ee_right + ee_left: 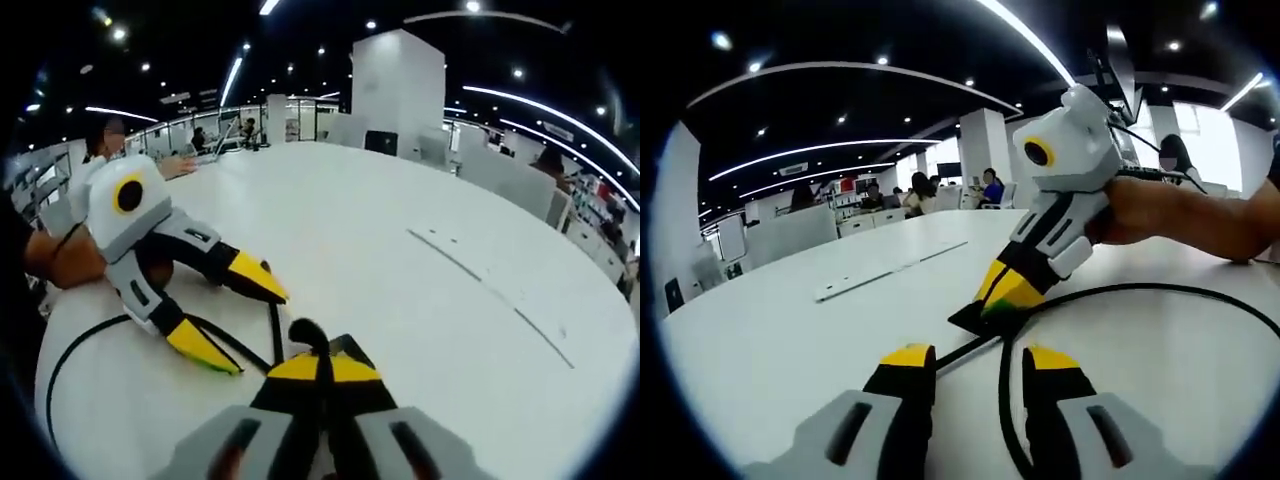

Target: Find the charging cable on the desk, coil it up and secure with Velcro.

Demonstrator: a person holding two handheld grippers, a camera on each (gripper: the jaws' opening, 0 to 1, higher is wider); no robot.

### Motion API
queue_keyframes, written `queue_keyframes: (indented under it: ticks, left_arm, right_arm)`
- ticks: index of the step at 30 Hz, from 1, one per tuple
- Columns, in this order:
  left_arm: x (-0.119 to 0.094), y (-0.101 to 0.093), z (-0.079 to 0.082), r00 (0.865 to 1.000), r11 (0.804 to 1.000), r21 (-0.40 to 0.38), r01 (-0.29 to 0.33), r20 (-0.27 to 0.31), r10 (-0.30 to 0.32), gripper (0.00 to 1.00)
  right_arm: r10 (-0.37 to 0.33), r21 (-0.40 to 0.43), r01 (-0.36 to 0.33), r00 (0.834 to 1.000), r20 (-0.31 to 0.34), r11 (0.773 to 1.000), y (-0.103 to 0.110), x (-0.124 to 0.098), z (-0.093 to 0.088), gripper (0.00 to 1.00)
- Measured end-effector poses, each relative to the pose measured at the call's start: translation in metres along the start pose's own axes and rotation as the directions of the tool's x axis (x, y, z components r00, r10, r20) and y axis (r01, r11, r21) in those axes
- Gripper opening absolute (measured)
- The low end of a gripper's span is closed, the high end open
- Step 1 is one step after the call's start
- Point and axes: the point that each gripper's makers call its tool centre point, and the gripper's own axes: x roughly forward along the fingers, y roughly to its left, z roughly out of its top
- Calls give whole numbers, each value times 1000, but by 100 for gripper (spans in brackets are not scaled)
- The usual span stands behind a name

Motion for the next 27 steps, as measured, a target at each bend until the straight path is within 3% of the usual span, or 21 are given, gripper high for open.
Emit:
queue_keyframes:
  ticks: [27]
  left_arm:
    - [-1, -1, 1, 1000, 1000, 1, 1, 2, -1, 35]
  right_arm:
    - [-71, 16, 71, 996, 51, 997, -20, 12, 7, 3]
